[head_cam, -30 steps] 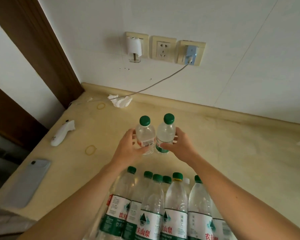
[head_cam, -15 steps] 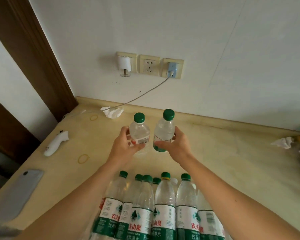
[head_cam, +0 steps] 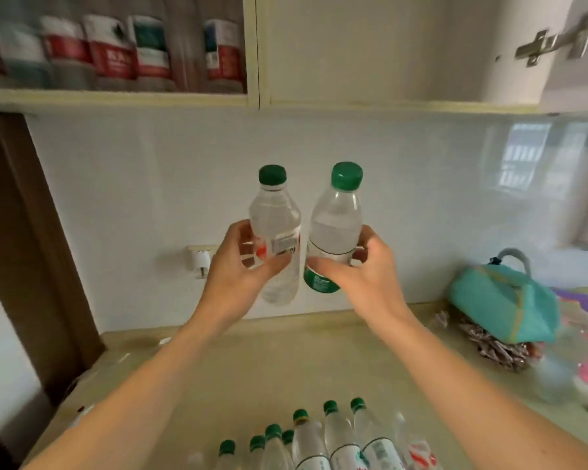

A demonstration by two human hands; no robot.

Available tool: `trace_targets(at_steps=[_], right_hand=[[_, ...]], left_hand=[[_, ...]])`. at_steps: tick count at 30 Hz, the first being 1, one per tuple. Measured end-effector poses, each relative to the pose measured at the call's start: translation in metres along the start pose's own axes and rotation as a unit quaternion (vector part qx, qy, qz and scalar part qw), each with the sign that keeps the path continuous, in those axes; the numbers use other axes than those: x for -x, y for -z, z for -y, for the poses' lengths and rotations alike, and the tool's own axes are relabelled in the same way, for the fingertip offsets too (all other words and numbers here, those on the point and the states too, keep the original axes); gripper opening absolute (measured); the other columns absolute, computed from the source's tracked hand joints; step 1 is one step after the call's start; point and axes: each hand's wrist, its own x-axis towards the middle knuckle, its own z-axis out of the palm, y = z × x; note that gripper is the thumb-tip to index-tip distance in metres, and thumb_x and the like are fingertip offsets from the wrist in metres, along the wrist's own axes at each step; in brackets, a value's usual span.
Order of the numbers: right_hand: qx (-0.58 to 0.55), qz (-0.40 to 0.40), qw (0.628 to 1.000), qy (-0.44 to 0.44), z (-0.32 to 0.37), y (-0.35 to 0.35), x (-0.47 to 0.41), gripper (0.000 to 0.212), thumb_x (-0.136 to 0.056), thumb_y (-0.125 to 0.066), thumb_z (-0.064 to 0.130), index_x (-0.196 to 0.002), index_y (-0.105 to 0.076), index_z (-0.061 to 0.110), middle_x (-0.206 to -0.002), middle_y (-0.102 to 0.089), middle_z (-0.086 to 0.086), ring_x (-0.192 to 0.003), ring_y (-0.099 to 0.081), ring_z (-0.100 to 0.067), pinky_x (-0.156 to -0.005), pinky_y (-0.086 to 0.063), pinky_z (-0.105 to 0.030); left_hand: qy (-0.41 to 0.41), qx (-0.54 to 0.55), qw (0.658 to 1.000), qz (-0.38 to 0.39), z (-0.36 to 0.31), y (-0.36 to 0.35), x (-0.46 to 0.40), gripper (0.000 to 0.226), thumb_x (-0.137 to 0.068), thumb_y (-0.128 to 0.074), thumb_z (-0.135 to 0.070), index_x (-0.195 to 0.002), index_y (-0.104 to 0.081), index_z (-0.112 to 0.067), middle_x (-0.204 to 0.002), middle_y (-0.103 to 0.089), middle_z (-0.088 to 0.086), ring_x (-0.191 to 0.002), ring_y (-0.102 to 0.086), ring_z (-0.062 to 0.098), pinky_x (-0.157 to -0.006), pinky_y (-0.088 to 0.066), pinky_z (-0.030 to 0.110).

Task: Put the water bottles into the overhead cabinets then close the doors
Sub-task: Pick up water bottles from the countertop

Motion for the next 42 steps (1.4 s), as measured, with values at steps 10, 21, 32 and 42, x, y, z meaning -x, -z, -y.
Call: trace_targets(at_steps=[10,21,32,42], right_hand=[[-0.066,-0.098,0.980,0.162,0.159,0.048,-0.070,0.039,-0.067,-0.090,0.018,-0.098,-0.069,0.029,-0.083,-0.074,0.021,-0.074,-0.069,0.006,-0.057,-0.048,-0.008],[0.018,-0.120,0.973,0.199,0.205,0.084,-0.168,0.044,-0.064,-0.093,0.029,-0.094,-0.061,0.026,-0.089,-0.073,0.006,-0.079,-0.070,-0.011,-0.072,-0.058,-0.033],[0.068,0.010,0.991,0.112,0.193,0.098,-0.259,0.035,-0.077,-0.088,0.034,-0.103,-0.067,0.026,-0.096,-0.076,0.005,-0.088,-0.074,-0.015,-0.073,-0.062,-0.038],[0.060,0.058,0.995,0.063,0.167,0.080,-0.318,0.036,-0.089,-0.077,0.024,-0.120,-0.062,0.013,-0.112,-0.072,-0.007,-0.100,-0.071,-0.026,-0.085,-0.060,-0.048]], left_hand=[[-0.124,0.049,0.990,-0.041,-0.173,0.009,-0.079,0.055,-0.073,-0.084,-0.048,-0.120,-0.062,-0.033,-0.110,-0.071,-0.016,-0.102,-0.067,0.006,-0.094,-0.056,0.045],[-0.143,0.034,0.983,-0.108,-0.241,-0.018,-0.170,0.052,-0.081,-0.082,-0.034,-0.125,-0.057,-0.024,-0.102,-0.061,-0.020,-0.089,-0.057,-0.006,-0.067,-0.040,0.016],[-0.101,-0.023,0.994,-0.047,-0.233,-0.049,-0.244,0.047,-0.088,-0.076,-0.038,-0.129,-0.056,-0.029,-0.100,-0.059,-0.021,-0.091,-0.055,-0.001,-0.082,-0.047,0.029],[-0.018,-0.024,0.999,-0.031,-0.214,-0.068,-0.300,0.044,-0.093,-0.070,-0.036,-0.133,-0.057,-0.021,-0.100,-0.063,-0.012,-0.099,-0.061,0.016,-0.073,-0.047,0.031]])
